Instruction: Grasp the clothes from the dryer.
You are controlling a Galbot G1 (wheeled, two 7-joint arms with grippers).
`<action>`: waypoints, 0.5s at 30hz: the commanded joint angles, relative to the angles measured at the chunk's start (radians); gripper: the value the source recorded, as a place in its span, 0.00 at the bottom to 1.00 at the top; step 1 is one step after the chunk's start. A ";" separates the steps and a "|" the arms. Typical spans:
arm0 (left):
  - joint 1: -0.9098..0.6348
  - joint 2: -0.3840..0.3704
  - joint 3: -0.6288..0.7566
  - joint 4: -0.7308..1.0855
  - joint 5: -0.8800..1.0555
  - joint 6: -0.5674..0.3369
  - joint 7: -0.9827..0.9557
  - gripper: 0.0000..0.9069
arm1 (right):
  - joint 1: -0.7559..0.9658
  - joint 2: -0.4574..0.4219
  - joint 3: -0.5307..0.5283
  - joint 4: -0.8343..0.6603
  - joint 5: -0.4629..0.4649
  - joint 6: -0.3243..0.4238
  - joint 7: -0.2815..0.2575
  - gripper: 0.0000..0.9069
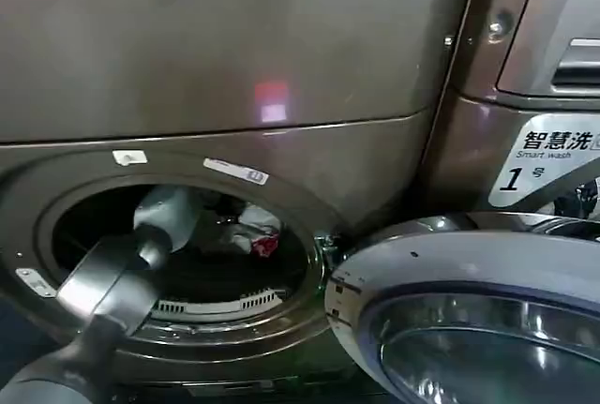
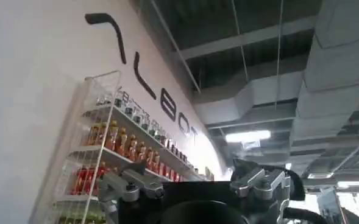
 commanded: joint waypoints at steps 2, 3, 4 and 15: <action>0.110 0.013 -0.255 -0.160 -0.296 0.003 -0.245 0.00 | -0.001 0.002 0.000 0.000 0.000 0.003 0.000 1.00; 0.131 0.017 -0.270 -0.184 -0.330 -0.001 -0.277 0.00 | -0.001 0.003 0.001 0.000 0.000 0.004 0.001 1.00; 0.152 0.023 -0.276 -0.213 -0.354 0.000 -0.295 0.00 | -0.001 0.003 0.001 0.000 0.000 0.005 0.001 1.00; 0.445 -0.007 -0.488 -0.641 -0.447 -0.048 -0.642 0.00 | 0.005 0.006 -0.003 0.006 0.001 0.017 0.000 1.00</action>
